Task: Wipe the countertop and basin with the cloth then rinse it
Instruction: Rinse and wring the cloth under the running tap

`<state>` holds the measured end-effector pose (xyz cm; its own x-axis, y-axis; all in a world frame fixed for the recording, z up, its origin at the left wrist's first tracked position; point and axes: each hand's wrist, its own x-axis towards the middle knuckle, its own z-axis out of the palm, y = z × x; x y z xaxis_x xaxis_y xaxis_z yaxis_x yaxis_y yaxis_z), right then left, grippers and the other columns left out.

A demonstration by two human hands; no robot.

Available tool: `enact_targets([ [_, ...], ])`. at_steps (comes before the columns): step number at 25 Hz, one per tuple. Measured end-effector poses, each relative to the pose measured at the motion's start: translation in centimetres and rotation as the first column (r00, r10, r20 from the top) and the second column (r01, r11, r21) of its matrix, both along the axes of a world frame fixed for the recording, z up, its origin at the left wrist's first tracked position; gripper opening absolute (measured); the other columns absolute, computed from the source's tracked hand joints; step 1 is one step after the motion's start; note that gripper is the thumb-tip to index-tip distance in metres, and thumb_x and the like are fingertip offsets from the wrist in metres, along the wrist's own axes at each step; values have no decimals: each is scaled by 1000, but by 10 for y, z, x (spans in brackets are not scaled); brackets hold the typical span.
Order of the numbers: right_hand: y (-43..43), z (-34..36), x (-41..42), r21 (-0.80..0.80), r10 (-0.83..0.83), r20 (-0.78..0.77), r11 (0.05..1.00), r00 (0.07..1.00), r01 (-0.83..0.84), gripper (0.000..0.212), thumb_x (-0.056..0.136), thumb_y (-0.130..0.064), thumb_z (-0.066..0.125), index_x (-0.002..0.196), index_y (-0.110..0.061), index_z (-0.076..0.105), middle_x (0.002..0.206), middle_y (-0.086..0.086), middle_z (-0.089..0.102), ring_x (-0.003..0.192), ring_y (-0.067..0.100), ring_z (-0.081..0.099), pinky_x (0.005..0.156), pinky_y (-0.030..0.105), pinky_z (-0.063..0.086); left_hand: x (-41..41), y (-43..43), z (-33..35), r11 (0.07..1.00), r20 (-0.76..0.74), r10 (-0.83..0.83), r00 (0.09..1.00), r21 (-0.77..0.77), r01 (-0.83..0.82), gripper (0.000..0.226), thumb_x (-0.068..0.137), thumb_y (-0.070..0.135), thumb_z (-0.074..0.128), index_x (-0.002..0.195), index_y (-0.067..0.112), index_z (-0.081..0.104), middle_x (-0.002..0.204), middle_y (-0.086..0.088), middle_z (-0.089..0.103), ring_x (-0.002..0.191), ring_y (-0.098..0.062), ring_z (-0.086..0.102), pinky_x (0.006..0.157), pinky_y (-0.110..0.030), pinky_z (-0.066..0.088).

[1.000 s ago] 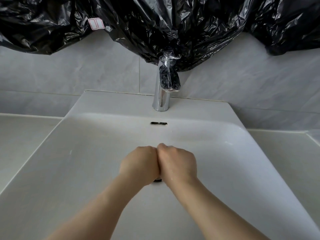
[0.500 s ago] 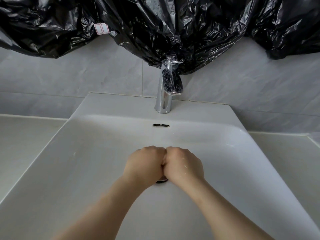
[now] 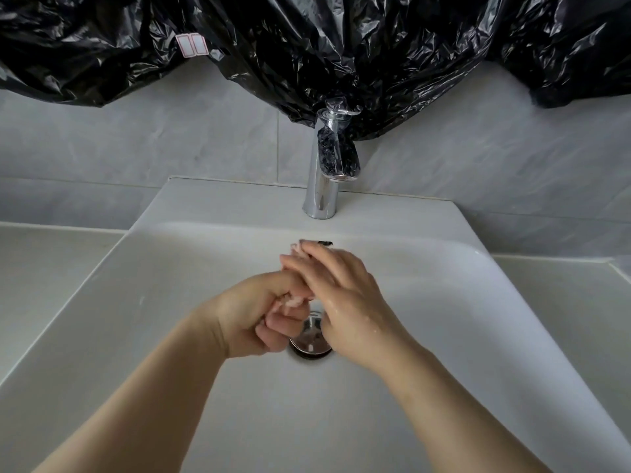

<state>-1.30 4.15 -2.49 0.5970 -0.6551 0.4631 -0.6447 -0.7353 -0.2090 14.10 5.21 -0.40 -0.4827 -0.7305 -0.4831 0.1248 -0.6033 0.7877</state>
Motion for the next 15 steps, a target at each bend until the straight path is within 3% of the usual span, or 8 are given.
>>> enact_targets([
  [2,-1,-6,4,-32,41,92,999,995,-38,51,69,0,64,110,-26,47,139,-7,28,123,28,34,86,40,46,1,5,5,981,0,-181,983,-66,181,25,58,12,59,44,19,40,41,8,33,30,0,24,30,-8,16],
  [5,2,0,9,41,47,44,998,998,-49,40,64,-5,70,91,-19,43,111,2,47,93,27,50,54,35,51,-6,6,6,937,396,-212,893,-176,301,27,57,8,58,51,15,33,43,5,30,36,-7,23,37,-14,15],
  [6,3,2,13,65,-18,-24,998,1000,20,43,60,-4,69,85,-20,38,89,2,48,75,25,49,42,29,41,-10,4,2,913,607,-127,785,-238,331,26,58,10,58,54,14,32,46,3,30,40,-11,25,40,-18,17],
  [8,6,9,18,43,-242,-193,966,951,255,43,59,-4,65,78,-20,31,64,0,38,57,24,40,39,20,19,-20,1,-7,826,928,172,330,-319,465,24,67,14,59,58,16,37,53,4,39,51,-16,38,45,-22,27],
  [9,7,14,21,86,-318,-259,933,912,350,34,65,-7,60,78,-20,32,63,1,44,59,24,40,42,21,19,-25,2,-10,780,930,331,158,-364,510,20,74,15,55,62,19,40,60,4,44,59,-18,46,49,-23,32],
  [10,8,17,23,194,-351,-294,889,889,415,22,73,-10,55,77,-20,35,69,2,52,63,25,43,45,24,24,-29,3,-15,730,877,471,93,-447,517,16,76,14,52,67,21,41,67,5,50,66,-20,52,51,-22,34],
  [13,9,23,18,639,-392,-204,641,897,425,19,82,-20,47,63,-20,44,62,-4,51,62,20,49,52,24,34,-28,2,-23,458,701,690,182,-617,641,19,56,9,60,58,19,44,54,1,50,43,-19,38,42,-12,10],
  [15,18,29,13,911,-394,-70,349,916,220,28,78,-15,48,54,-19,36,44,-8,36,40,14,35,42,18,23,-19,2,-24,280,585,747,317,-708,649,13,58,16,52,49,14,45,44,-1,40,37,-17,26,47,-11,5],
])
